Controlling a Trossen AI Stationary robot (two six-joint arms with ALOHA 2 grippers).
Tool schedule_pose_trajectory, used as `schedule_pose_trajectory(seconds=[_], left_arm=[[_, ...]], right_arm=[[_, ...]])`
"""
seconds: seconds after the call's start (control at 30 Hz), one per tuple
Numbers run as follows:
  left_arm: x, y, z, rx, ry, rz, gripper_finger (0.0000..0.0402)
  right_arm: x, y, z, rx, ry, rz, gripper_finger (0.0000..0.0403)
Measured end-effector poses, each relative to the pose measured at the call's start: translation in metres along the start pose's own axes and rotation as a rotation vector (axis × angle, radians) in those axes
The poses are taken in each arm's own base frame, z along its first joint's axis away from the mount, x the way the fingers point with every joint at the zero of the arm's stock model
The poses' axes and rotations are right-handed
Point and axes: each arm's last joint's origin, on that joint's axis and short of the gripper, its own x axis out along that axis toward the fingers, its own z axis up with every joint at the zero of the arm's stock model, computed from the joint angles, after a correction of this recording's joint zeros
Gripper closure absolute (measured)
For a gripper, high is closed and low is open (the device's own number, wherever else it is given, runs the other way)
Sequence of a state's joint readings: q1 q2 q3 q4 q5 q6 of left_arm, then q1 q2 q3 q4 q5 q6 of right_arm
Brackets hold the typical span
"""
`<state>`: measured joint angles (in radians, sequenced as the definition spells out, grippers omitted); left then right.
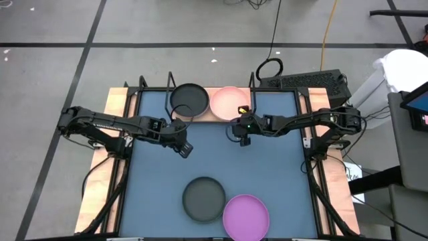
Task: Place and stack plates onto a shelf
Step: Stack the black plate on top of the black plate
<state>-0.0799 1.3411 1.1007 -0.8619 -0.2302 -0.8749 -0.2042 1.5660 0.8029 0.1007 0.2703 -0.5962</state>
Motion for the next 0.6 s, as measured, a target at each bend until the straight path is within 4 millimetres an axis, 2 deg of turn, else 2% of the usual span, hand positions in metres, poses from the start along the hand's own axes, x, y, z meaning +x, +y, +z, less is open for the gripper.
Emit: schedule_pose_trajectory(seconds=[0.6], left_arm=[[0.0000,0.0000,0.0000,-0.001,0.000,0.000,0.0326]], right_arm=[[0.0018,-0.0075,-0.0090,0.012,0.127,-0.127,0.0403]])
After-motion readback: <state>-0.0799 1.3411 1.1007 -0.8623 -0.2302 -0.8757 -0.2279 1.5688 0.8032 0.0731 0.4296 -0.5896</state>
